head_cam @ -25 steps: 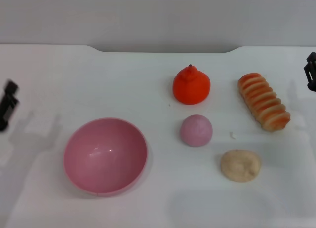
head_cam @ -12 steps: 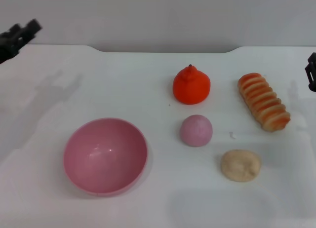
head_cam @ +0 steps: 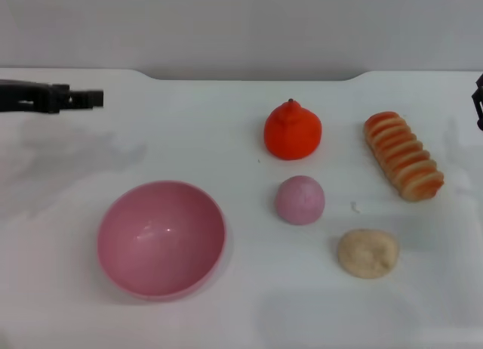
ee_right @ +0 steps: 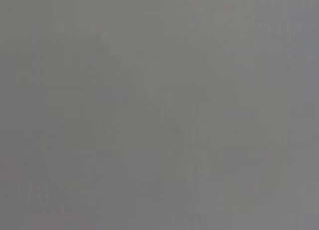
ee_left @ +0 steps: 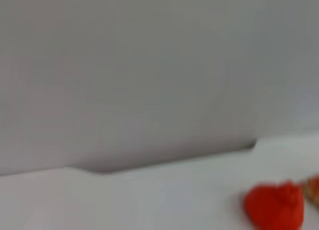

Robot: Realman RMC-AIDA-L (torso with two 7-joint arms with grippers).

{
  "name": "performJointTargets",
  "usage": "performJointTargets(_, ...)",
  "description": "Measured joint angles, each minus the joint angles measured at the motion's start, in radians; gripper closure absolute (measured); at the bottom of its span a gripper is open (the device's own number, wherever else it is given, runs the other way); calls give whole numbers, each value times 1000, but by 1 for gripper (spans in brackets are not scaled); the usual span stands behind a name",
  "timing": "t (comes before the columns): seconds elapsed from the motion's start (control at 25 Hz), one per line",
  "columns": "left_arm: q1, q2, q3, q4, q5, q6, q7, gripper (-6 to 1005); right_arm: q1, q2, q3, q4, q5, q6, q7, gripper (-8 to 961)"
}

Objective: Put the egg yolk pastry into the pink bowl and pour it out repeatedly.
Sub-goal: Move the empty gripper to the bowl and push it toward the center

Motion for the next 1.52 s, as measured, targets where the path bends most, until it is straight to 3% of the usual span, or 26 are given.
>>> performJointTargets(0.04,17,-35,-4,158,130,75,-54,305,0,0,0,-4,0,2,0,415)
performJointTargets(0.08,17,-35,-4,158,130,75,-54,305,0,0,0,-10,0,5,0,416)
performJointTargets(0.16,41,-86,-4,331,264,172,-112,305,0,0,0,-17,0,12,0,417)
performJointTargets(0.2,41,-86,-4,331,264,172,-112,305,1,0,0,-21,1,16,0,418)
performJointTargets(0.24,57,-117,-4,442,339,256,-164,305,3,0,0,-27,3,21,0,418)
performJointTargets(0.48,73,-121,8,512,357,365,-251,305,12,-1,0,-65,8,52,0,422)
performJointTargets(0.8,65,-121,20,486,372,404,-311,305,16,-3,0,-95,10,64,0,426)
performJointTargets(1.28,-89,-123,46,189,537,340,-337,304,3,-3,1,-116,11,64,0,433)
performJointTargets(1.52,-111,-121,46,135,547,324,-334,306,0,-5,1,-124,11,63,0,437)
